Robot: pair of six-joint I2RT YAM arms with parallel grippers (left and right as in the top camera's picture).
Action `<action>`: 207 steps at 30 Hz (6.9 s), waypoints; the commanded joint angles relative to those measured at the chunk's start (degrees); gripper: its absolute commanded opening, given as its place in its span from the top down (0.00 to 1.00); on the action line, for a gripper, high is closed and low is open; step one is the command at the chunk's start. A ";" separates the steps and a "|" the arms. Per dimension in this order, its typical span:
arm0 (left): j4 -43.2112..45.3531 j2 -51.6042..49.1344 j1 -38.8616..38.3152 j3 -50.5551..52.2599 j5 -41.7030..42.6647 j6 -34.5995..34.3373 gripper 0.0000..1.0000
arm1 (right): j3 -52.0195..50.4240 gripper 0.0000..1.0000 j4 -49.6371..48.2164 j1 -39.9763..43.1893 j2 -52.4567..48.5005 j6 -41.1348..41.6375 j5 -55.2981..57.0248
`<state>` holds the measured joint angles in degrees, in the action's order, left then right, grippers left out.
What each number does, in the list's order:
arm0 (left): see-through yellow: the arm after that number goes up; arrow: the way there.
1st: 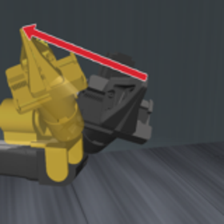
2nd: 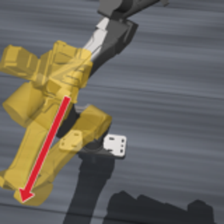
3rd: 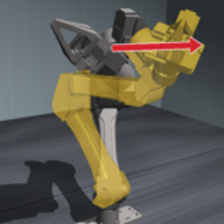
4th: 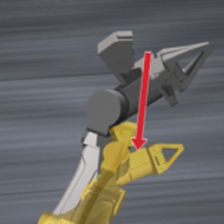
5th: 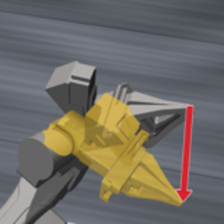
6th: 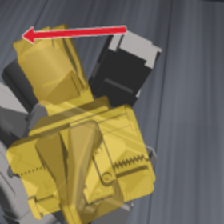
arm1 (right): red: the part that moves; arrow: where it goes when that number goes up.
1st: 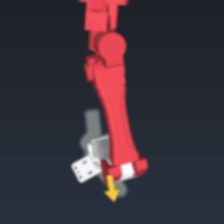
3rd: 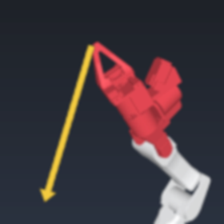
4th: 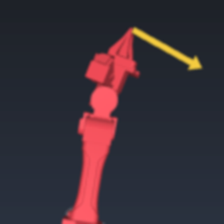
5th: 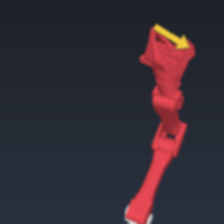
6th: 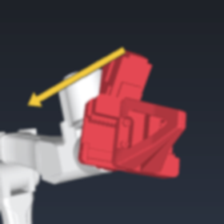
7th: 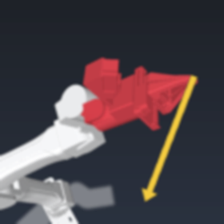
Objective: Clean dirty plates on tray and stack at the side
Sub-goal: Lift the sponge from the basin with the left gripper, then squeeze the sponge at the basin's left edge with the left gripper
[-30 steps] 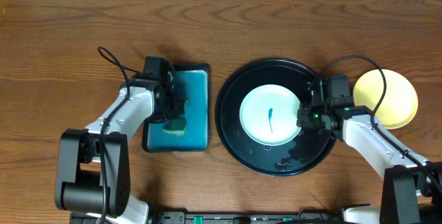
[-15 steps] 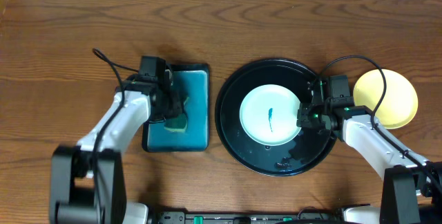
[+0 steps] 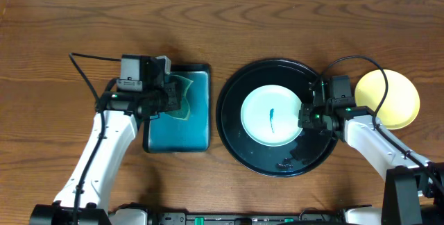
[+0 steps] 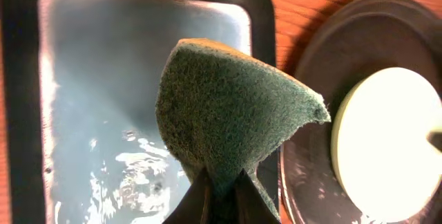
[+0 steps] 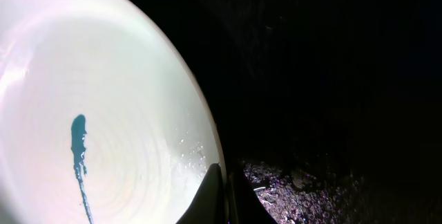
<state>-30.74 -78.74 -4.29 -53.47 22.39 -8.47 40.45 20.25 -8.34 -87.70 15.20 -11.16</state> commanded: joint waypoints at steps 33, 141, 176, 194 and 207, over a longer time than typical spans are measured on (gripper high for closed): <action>-0.04 0.61 17.79 -0.09 41.53 14.25 0.93 | 0.00 0.99 -0.09 -0.39 -0.22 -2.03 0.20; -0.24 0.52 17.79 0.07 41.51 14.25 0.93 | 0.00 0.99 -0.11 -0.39 -0.22 -2.03 0.22; -0.46 0.52 17.79 0.09 41.46 14.25 0.93 | 0.00 0.99 -0.13 -0.39 -0.22 -2.03 0.22; -0.09 0.52 17.77 0.07 41.48 13.22 0.92 | 0.00 0.99 -0.13 -0.39 -0.22 -2.01 0.22; 3.45 0.52 9.86 0.04 16.50 -2.84 0.93 | 0.00 0.99 -0.11 -0.39 -0.22 -2.01 0.20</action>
<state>-27.40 -78.74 9.80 -53.47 52.23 -5.74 40.45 20.25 -8.34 -87.70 14.35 -11.11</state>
